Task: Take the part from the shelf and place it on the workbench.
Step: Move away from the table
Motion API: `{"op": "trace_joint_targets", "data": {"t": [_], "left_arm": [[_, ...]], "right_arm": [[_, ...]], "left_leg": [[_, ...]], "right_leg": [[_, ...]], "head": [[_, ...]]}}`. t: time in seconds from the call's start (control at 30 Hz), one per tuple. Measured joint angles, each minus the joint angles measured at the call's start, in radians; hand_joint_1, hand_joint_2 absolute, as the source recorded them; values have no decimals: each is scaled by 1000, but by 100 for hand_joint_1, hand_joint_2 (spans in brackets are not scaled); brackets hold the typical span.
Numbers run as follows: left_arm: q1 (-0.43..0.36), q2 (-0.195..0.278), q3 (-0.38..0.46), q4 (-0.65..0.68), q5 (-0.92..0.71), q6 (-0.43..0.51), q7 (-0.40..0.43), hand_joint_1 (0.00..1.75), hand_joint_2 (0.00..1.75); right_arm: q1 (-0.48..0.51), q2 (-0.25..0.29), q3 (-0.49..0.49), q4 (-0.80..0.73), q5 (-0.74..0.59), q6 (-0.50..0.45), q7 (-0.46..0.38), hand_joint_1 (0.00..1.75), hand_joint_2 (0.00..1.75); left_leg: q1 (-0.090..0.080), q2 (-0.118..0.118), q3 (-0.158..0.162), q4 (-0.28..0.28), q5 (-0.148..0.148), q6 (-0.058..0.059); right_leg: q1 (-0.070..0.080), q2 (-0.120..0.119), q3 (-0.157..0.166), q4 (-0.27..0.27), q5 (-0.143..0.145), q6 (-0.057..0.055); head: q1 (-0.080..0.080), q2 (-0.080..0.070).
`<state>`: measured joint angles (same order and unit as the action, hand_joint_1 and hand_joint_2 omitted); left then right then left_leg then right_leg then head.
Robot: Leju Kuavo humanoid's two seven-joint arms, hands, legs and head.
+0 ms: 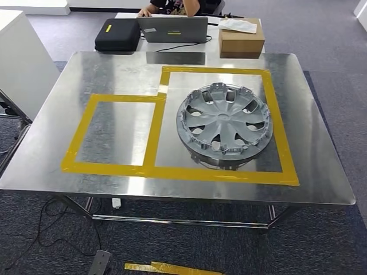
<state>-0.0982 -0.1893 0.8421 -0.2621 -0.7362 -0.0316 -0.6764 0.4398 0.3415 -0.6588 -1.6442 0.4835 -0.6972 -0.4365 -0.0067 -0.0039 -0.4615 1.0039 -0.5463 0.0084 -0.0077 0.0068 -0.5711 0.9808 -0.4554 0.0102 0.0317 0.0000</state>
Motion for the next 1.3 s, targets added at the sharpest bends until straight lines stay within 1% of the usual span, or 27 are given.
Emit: {"op": "trace_joint_targets", "data": {"t": [0.07,0.13,0.17,0.23,0.3,0.33,0.37,0.4,0.43,0.5,0.57,0.6,0.67,0.7,0.73,0.8,0.83,0.87,0.9,0.93,1.0,1.07,1.13,1.17,1.2,1.23,1.3], "left_arm": [[-1,0,0,0,-1,0,-1,0,0],[-1,-1,0,0,-2,0,-1,0,0],[-2,-1,1,0,-2,0,-1,0,0],[-3,-2,1,1,-2,-1,-1,0,0],[-2,-2,1,1,-4,-2,-1,0,0],[-2,-2,2,1,-5,-2,-1,0,0],[-1,-2,2,1,-7,-3,-1,0,0],[-1,-2,2,1,-7,-3,-1,0,0],[-1,-2,3,1,-8,-3,-1,0,0],[-2,-3,3,1,-10,-1,0,0,0],[-3,-4,4,1,-10,2,-1,0,0],[-2,-5,5,1,-10,3,-1,0,0],[4,-5,10,1,-9,4,-3,0,0],[8,-5,14,1,-8,4,-4,0,0],[11,-5,19,1,-6,4,-6,0,0],[12,-5,29,2,0,4,-10,0,0],[12,-5,33,2,3,5,-11,0,0],[12,-5,37,2,5,6,-13,0,0],[14,-5,42,2,6,8,-14,0,0],[16,-5,46,2,7,9,-16,0,0],[17,-4,52,1,8,12,-19,0,0],[17,-3,58,1,10,16,-21,0,0],[21,-2,65,1,13,20,-22,0,0],[25,-1,70,1,13,20,-22,0,0],[29,1,73,1,12,18,-22,0,0],[33,4,76,1,10,12,-21,0,0],[38,14,78,1,6,1,-21,0,0]], "right_arm": [[-2,2,-3,5,0,0,0,0,175],[-2,2,-7,9,0,0,0,0,175],[-2,3,-8,12,-3,0,0,0,175],[-11,4,-17,27,-20,-1,-4,0,175],[-38,4,-41,74,-51,0,-28,0,175],[-56,4,-60,109,-69,0,-50,0,175],[-73,4,-81,148,-86,0,-76,0,175],[-91,4,-104,187,-102,0,-102,0,175],[-114,4,-127,234,-122,0,-125,0,175],[-168,6,-170,353,-188,-1,-142,0,87],[-205,10,-188,473,-261,3,-107,0,0],[-215,13,-186,522,-279,13,-69,0,0],[-236,18,-180,638,-248,72,32,0,0],[-253,16,-176,713,-205,116,87,0,0],[-275,10,-169,796,-150,156,131,0,0],[-318,-6,-152,955,-56,198,180,0,0],[-335,-12,-144,1021,-28,203,190,0,0],[-349,-17,-138,1076,-10,208,195,0,0],[-360,-21,-132,1123,2,214,197,0,0],[-369,-26,-126,1164,12,220,198,0,0],[-381,-34,-115,1224,25,232,197,0,0],[-390,-42,-110,1265,32,242,197,0,0],[-399,-48,-106,1294,40,251,197,0,0],[-402,-50,-105,1305,46,255,196,0,0],[-404,-52,-103,1314,51,257,195,0,0],[-404,-54,-102,1322,57,259,195,0,0],[-404,-56,-101,1334,63,260,195,0,0]], "left_leg": [[-4,-5,27,-55,6,9],[-5,-1,17,-60,22,16],[-3,2,9,-63,32,23],[0,10,-12,-69,55,34],[-2,16,-41,-67,76,38],[-3,20,-57,-66,88,38],[-4,22,-74,-64,99,37],[-5,24,-90,-61,110,35],[-5,25,-106,-56,119,32],[-7,26,-133,-41,134,23],[-9,26,-151,-26,149,14],[-9,26,-156,-22,157,9],[-6,23,-165,-13,150,-3],[-4,20,-171,9,118,-9],[-1,16,-182,49,68,-16],[2,12,-205,169,-37,-26],[3,11,-211,225,-60,-29],[3,11,-206,258,-56,-30],[4,12,-188,262,-31,-30],[4,15,-154,230,1,-27],[2,37,-54,98,34,-19],[-3,55,13,-10,21,-8],[-4,47,15,-40,15,2],[-2,41,6,-44,20,8],[0,36,-4,-47,29,16],[1,30,-17,-49,41,24],[-3,14,-48,-47,66,33]], "right_leg": [[0,2,-6,-1,14,11],[-2,3,-10,-2,21,25],[-3,2,-18,8,7,30],[-4,1,-47,78,-73,39],[-5,0,-82,207,-163,47],[-5,-1,-89,260,-181,50],[-5,-1,-82,287,-174,52],[-5,-1,-59,279,-147,53],[-5,-2,-18,236,-116,53],[-5,-5,99,84,-90,47],[-3,-7,171,-33,-111,34],[-1,-7,178,-52,-119,26],[-3,-9,160,-49,-110,9],[-3,-10,150,-48,-100,0],[-5,-10,137,-48,-89,-8],[-3,-12,109,-46,-66,-16],[-2,-17,96,-43,-55,-17],[-2,-23,82,-38,-46,-16],[-1,-31,67,-31,-38,-15],[-1,-40,52,-23,-31,-13],[1,-56,27,-6,-22,-8],[5,-74,13,5,-12,0],[7,-90,2,9,-1,11],[7,-85,-5,15,-7,17],[7,-71,-16,31,-29,22],[6,-52,-30,67,-70,27],[6,-19,-62,185,-168,28]], "head": [[0,0],[0,0],[1,0],[3,0],[5,0],[5,0],[4,0],[4,0],[4,0],[5,0],[5,0],[4,0],[4,0],[3,0],[1,0],[-2,0],[-3,0],[-3,0],[-4,0],[-4,0],[-5,0],[-4,0],[-4,0],[-4,0],[-2,0],[-2,0],[-1,0]]}}
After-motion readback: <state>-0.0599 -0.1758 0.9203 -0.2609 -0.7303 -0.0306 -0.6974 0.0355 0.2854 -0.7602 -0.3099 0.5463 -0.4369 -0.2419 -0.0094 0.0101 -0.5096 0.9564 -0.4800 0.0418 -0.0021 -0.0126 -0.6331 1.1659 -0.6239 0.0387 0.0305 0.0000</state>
